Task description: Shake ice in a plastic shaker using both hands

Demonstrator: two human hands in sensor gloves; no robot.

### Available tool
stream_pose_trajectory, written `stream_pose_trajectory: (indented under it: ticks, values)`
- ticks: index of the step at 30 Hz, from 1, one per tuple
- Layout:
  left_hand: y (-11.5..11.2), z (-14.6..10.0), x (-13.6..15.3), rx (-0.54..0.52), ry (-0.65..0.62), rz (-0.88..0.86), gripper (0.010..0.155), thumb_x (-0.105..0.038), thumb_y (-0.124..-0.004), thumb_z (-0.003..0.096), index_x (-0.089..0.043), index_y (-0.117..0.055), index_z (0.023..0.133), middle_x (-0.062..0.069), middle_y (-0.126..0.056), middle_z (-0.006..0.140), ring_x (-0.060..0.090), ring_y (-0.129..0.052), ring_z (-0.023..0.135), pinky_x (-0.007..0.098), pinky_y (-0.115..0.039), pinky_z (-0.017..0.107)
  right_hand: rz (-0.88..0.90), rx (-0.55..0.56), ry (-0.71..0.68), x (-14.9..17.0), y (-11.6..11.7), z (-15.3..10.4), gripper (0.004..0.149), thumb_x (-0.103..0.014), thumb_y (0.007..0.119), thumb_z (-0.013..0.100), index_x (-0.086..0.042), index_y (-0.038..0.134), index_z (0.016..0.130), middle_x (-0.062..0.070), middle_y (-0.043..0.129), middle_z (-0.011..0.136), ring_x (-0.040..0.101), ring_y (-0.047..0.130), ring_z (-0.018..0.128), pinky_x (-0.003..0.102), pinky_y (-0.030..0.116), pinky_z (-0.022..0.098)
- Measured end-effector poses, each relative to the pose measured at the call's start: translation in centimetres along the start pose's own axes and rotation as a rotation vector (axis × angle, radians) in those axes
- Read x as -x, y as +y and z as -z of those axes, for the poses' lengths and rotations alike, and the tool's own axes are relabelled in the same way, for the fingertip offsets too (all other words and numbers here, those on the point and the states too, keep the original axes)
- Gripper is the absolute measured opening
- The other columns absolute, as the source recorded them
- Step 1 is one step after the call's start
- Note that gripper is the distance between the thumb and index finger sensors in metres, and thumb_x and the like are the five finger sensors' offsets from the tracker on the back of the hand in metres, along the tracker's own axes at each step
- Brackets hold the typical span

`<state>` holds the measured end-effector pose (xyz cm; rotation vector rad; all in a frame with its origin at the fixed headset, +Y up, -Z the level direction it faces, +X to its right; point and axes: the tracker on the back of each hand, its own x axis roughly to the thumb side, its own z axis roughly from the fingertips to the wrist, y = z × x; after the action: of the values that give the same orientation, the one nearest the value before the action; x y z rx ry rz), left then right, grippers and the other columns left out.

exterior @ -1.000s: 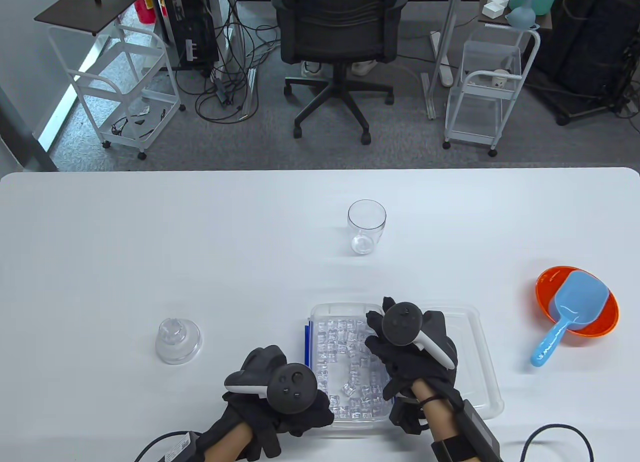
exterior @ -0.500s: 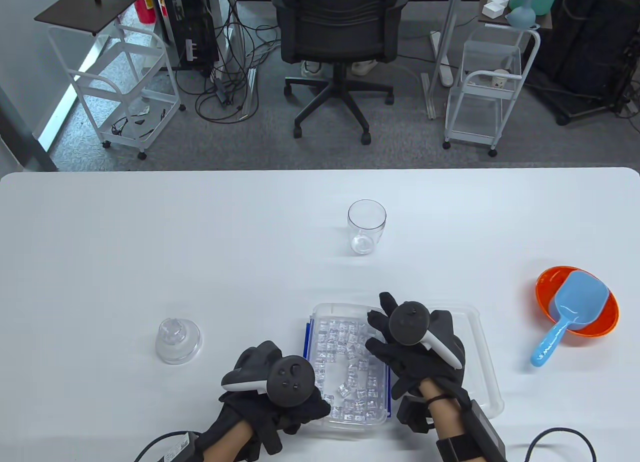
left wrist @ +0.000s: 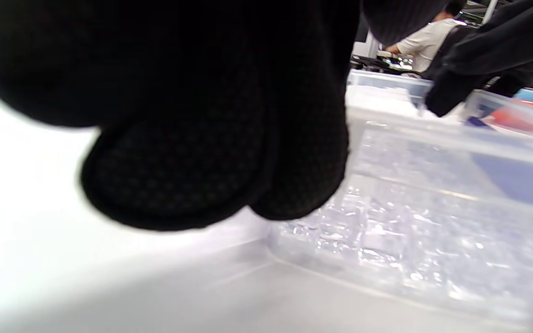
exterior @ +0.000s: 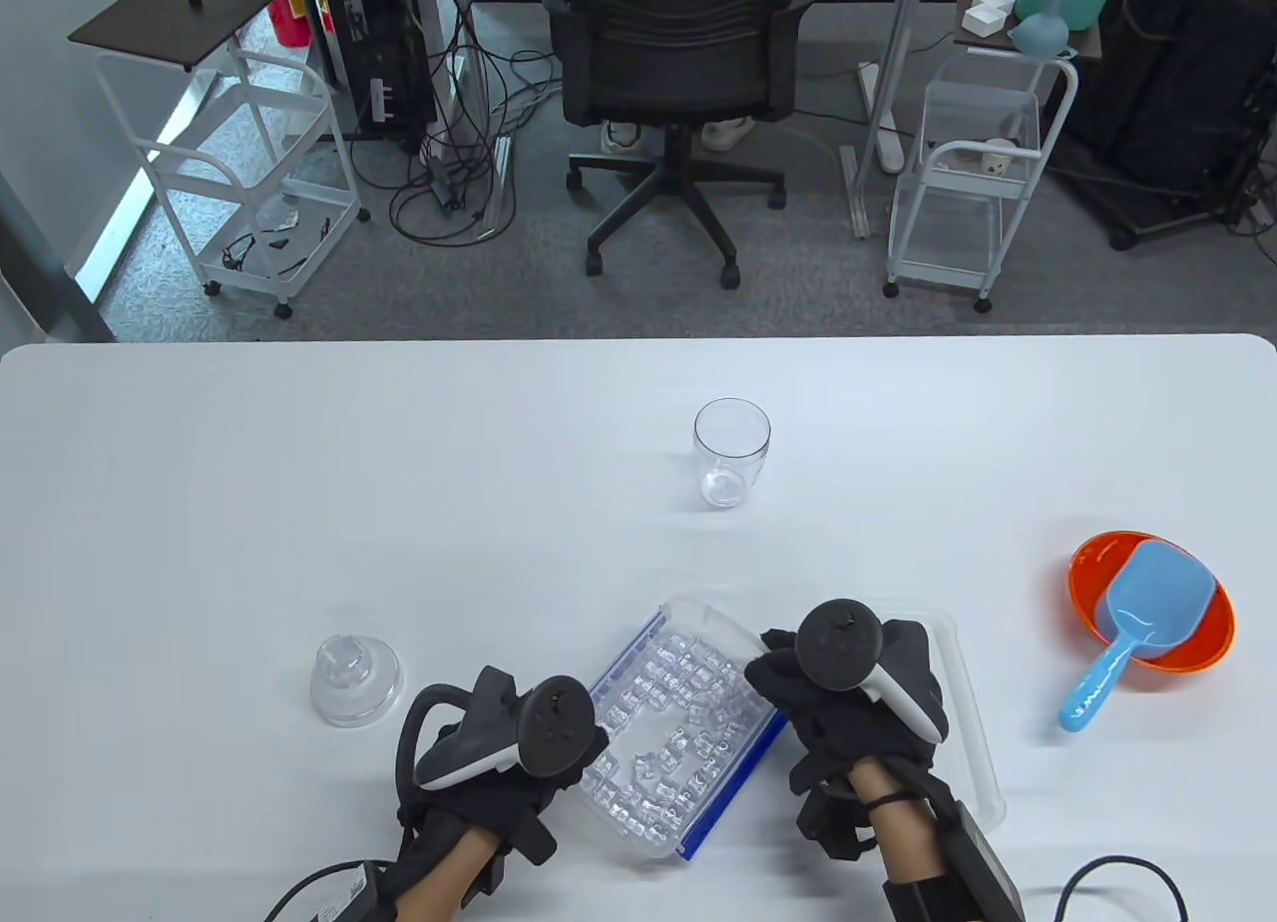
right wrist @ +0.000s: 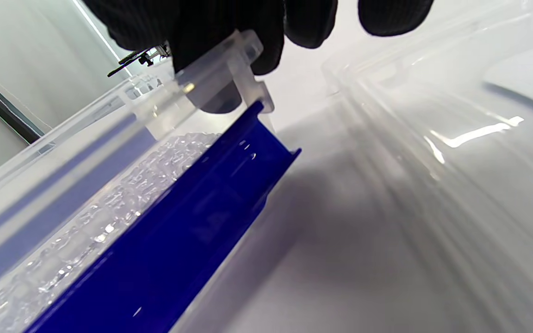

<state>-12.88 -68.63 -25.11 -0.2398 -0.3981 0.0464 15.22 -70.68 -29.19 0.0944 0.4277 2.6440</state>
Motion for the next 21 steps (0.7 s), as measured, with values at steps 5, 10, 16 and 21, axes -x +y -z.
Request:
stream_pose_trajectory:
  ticks: [5,10,16,21]
  values:
    - [-0.4,0.2,0.1,-0.018,0.019,-0.001,0.048,-0.048,-0.054,0.0632,-0.017,-0.081,0.088,0.014,-0.108,0.059,0.031,-0.11,0.037,0.033,-0.091,0.023,-0.013,-0.059,-0.018,0.0,-0.6,-0.4,0.046,-0.038,0.065,0.058,-0.009,0.093,0.081,0.018,0.08,0.096,0.047,0.073,0.09,0.066,0.065,0.06]
    - [-0.9,0.5,0.4,-0.024,0.036,-0.011,0.05,-0.049,-0.054,0.063,-0.018,-0.072,0.097,0.02,-0.103,0.07,0.033,-0.109,0.044,0.035,-0.09,0.028,-0.022,-0.12,-0.03,0.2,-1.0,-0.8,0.046,-0.035,0.066,0.059,-0.005,0.095,0.078,0.027,0.085,0.087,0.051,0.08,0.08,0.065,0.068,0.055]
    - [-1.6,1.0,1.0,-0.015,0.048,-0.077,0.049,-0.049,-0.053,0.0634,-0.022,-0.063,0.103,0.025,-0.096,0.081,0.037,-0.106,0.052,0.038,-0.09,0.032,-0.033,-0.215,-0.043,0.1,-1.0,-1.2,0.046,-0.033,0.066,0.059,-0.003,0.096,0.075,0.032,0.088,0.079,0.055,0.083,0.074,0.067,0.07,0.051]
    - [-1.8,1.2,1.2,-0.03,0.05,-0.047,0.046,-0.049,-0.052,0.0636,-0.027,-0.061,0.103,0.027,-0.092,0.087,0.037,-0.105,0.055,0.038,-0.089,0.035,-0.026,-0.267,-0.064,0.0,-0.7,-1.3,0.046,-0.031,0.067,0.058,-0.001,0.099,0.071,0.035,0.093,0.07,0.056,0.088,0.067,0.068,0.073,0.046]
